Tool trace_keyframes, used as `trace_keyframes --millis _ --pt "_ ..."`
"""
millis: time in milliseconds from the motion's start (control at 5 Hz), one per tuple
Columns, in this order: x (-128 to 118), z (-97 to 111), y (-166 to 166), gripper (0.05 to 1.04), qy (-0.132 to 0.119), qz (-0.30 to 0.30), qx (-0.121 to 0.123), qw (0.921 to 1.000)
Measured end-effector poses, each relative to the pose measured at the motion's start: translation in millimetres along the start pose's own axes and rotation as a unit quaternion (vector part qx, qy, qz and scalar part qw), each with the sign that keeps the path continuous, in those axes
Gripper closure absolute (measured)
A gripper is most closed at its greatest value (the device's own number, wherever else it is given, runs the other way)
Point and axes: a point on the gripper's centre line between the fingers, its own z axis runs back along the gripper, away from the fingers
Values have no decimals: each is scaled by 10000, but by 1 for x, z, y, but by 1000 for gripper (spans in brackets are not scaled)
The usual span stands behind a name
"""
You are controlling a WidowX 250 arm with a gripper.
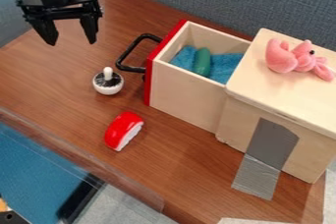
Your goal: Close the drawer
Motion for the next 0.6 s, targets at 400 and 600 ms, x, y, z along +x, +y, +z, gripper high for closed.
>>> trace_keyframes --millis 400,600 --pt "-1 -20 -19 84 261 55 -136 9996" --pt "10 -30 -34 84 210 157 -224 9994"
